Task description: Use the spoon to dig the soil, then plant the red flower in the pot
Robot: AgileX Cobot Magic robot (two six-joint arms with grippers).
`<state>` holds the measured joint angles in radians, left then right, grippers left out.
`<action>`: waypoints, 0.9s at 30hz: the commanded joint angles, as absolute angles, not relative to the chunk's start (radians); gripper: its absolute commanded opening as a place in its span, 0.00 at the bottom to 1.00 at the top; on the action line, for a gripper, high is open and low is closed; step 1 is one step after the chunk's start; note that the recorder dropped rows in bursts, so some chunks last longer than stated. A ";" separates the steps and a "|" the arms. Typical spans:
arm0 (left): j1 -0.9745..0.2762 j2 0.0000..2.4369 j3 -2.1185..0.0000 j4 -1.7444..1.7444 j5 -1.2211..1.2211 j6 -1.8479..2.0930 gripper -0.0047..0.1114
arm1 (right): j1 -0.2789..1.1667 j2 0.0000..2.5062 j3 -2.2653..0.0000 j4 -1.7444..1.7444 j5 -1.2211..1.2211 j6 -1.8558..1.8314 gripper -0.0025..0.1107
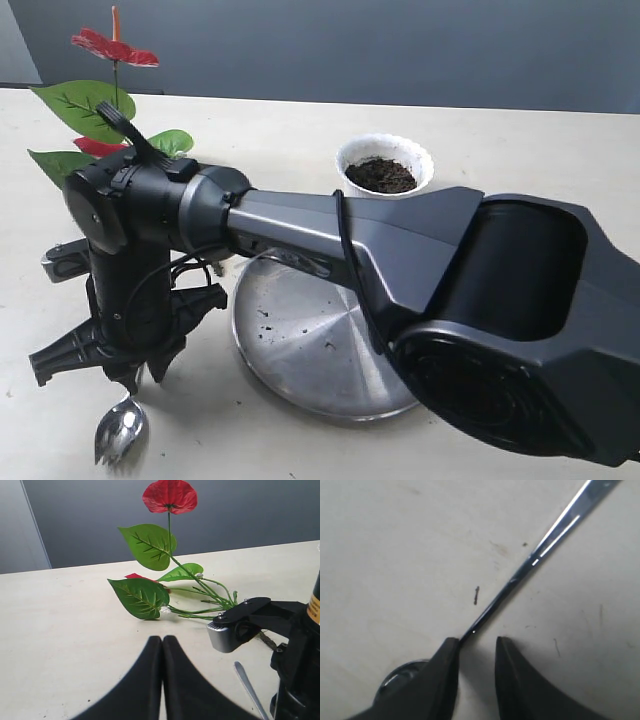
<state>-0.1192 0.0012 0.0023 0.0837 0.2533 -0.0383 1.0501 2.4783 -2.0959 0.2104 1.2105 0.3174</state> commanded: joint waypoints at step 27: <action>-0.125 0.000 0.000 0.084 0.239 -0.043 0.05 | 1.047 2.563 -2.148 0.250 1.221 0.370 0.20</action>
